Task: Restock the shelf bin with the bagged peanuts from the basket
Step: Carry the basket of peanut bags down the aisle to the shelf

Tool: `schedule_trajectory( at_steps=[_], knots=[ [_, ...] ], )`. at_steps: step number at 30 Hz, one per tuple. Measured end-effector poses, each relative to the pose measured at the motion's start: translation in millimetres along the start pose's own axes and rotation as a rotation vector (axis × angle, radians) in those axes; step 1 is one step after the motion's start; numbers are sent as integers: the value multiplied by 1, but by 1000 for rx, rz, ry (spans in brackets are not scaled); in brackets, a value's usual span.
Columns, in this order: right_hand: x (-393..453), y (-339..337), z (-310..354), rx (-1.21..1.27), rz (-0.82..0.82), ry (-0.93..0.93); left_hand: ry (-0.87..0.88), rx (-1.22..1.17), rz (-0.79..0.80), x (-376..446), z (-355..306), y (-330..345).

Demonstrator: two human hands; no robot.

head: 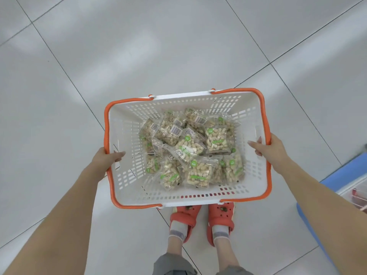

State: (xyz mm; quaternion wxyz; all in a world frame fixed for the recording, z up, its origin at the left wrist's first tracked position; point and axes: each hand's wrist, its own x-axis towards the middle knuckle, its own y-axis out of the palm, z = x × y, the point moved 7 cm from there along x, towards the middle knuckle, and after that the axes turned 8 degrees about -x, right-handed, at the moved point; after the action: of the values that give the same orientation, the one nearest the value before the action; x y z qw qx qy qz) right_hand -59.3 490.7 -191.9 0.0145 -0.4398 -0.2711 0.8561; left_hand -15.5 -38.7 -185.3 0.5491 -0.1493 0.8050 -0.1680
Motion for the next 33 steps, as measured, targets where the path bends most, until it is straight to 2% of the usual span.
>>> schedule_trajectory(
  at_steps=[4,8,13,25,33],
  knots=[
    [-7,-8,-4,-15,-8,23,44,2,-5,-17,0,1],
    [-41,-30,-1,-11,-77,19,137,85,-66,-56,-28,-14],
    [-110,-80,31,-25,-130,6,301,279,-76,-136,-103,-44],
    [-340,-265,193,21,-353,-130,632,277,-180,-410,-292,-160],
    [-411,-352,218,164,-482,-131,861,337,-95,-499,-407,-151]
  ],
)
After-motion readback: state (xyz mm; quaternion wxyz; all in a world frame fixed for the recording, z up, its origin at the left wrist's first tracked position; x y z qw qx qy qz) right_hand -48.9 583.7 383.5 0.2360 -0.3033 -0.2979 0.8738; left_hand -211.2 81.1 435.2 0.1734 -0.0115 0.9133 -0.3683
